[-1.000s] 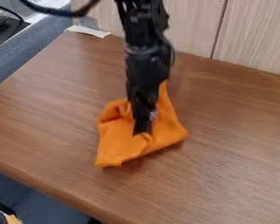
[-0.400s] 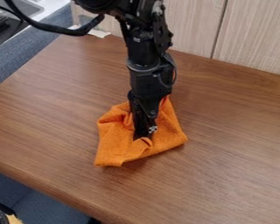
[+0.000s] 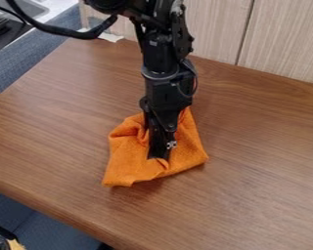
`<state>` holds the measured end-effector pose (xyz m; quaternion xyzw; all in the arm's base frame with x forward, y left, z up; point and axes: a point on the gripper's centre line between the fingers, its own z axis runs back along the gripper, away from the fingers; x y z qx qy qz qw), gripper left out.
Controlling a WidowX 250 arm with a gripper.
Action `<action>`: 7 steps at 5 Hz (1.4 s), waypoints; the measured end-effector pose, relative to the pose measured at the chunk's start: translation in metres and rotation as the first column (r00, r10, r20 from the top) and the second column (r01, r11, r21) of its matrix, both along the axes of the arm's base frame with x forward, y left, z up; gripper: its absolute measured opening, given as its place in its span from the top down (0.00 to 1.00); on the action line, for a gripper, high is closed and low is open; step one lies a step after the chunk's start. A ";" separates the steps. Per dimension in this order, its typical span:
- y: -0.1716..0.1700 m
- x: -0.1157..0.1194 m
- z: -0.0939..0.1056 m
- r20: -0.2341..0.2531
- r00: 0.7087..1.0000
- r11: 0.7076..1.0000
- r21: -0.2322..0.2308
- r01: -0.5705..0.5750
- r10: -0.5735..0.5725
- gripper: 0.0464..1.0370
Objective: Move the cloths from the top to the bottom
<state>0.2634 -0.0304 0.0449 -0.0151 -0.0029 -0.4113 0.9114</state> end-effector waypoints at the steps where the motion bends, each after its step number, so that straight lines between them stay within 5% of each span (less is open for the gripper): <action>1: -0.002 -0.003 0.004 -0.019 1.000 1.000 -0.009 0.008 -0.008 0.38; 2: -0.009 -0.007 0.023 0.006 1.000 0.999 -0.044 0.020 -0.020 0.10; 3: -0.018 -0.008 0.052 0.062 0.998 0.996 -0.080 0.037 -0.032 0.03; 5: -0.031 -0.005 0.116 0.187 0.982 0.989 -0.138 0.061 -0.034 0.04; 7: -0.024 -0.004 0.138 0.234 0.972 0.986 -0.164 0.037 0.002 0.04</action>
